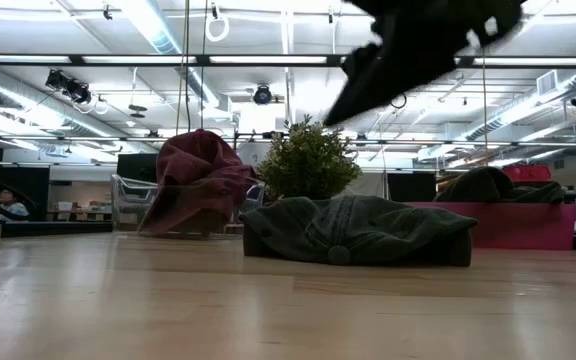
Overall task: Pick & Place hat
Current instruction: Put the black cap into the pink bin
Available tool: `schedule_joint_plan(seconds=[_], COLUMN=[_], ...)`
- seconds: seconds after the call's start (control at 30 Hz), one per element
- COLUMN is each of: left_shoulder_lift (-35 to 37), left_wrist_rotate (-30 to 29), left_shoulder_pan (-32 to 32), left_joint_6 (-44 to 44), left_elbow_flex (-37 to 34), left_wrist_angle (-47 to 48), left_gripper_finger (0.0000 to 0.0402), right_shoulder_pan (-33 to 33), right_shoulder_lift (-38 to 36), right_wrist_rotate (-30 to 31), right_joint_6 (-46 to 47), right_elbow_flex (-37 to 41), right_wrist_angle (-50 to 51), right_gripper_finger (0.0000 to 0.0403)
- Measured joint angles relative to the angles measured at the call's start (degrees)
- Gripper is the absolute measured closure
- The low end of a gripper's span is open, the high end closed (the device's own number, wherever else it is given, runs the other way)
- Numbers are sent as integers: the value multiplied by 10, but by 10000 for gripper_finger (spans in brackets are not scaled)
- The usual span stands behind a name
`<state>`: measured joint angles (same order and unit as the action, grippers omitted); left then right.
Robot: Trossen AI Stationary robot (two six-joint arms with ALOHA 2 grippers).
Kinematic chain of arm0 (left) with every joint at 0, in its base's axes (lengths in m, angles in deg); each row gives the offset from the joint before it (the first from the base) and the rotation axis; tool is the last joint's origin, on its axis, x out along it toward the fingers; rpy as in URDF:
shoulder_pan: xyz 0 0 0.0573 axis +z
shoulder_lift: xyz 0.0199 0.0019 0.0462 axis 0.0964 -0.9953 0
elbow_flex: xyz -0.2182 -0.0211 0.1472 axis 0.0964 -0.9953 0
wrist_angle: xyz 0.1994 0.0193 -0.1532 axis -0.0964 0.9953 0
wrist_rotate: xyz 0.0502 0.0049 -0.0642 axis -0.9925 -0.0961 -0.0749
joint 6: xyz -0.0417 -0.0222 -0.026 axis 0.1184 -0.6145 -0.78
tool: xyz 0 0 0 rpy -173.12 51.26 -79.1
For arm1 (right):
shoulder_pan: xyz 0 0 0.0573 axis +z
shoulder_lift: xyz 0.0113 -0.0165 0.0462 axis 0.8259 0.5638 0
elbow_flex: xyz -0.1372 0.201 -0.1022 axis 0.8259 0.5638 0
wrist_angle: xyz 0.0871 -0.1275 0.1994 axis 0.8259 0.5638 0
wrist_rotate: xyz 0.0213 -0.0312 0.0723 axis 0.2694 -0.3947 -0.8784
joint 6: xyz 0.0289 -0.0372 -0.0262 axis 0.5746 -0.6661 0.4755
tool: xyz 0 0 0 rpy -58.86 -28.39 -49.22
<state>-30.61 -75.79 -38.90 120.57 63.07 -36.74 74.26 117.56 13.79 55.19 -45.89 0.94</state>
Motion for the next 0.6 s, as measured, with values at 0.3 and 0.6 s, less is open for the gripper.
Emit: schedule_joint_plan(seconds=[0.3,0.6], left_shoulder_lift=[0,0], left_wrist_rotate=[-4,-4], left_shoulder_pan=[0,0], left_joint_6=[-4,-15], left_elbow_flex=[0,0], left_wrist_angle=[9,17], left_gripper_finger=[204,204], right_shoulder_pan=[23,18], right_shoulder_lift=[109,159], right_wrist_rotate=[99,112], right_joint_6=[-81,-94], right_elbow_flex=[-87,-98], right_wrist_angle=[157,164], right_gripper_finger=[195,195])
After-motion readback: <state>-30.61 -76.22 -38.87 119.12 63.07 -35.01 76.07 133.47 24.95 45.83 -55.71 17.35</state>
